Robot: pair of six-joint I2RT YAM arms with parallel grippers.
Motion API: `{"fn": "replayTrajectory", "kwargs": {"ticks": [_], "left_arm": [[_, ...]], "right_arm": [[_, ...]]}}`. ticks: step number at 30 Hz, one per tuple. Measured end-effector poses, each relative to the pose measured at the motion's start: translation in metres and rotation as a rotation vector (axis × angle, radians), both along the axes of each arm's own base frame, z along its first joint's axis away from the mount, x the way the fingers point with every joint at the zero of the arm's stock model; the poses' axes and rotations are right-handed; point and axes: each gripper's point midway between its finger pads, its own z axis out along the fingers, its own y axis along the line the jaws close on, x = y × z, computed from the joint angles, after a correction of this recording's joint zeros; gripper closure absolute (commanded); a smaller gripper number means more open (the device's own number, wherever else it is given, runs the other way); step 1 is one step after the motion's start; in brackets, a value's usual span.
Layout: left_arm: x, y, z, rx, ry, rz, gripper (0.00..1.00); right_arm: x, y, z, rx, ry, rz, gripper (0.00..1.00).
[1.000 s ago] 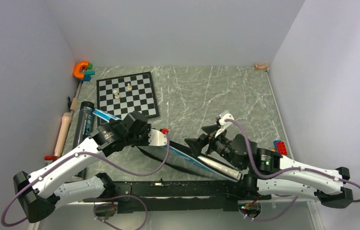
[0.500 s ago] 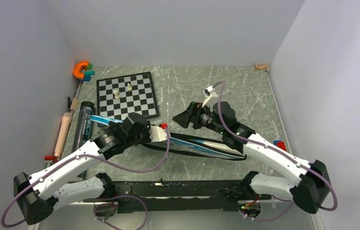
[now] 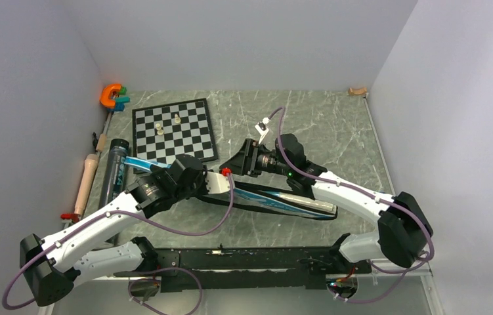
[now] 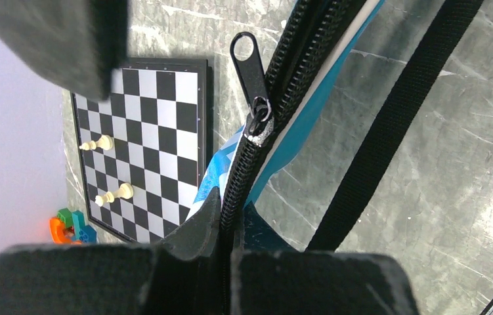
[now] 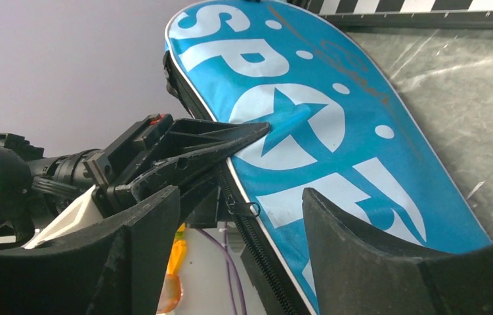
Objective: Pack up the badminton gear
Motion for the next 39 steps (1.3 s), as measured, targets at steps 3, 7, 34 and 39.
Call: {"fn": "replayTrajectory", "kwargs": {"ticks": [3,7,34,39], "left_arm": [[0.000,0.000,0.000,0.001,-0.001,0.000,1.00],[0.000,-0.001,0.000,0.001,-0.002,0.000,1.00],[0.003,-0.004,-0.001,0.005,-0.002,0.000,1.00],[0.004,-0.004,-0.001,0.005,-0.002,0.000,1.00]], "right_arm": [[-0.001,0.005,-0.007,0.005,0.033,0.022,0.29],[-0.004,0.008,-0.014,0.001,0.066,0.042,0.29],[-0.016,0.014,-0.017,0.050,0.118,0.113,0.75],[-0.016,0.013,-0.018,0.048,0.118,0.113,0.92]]}}
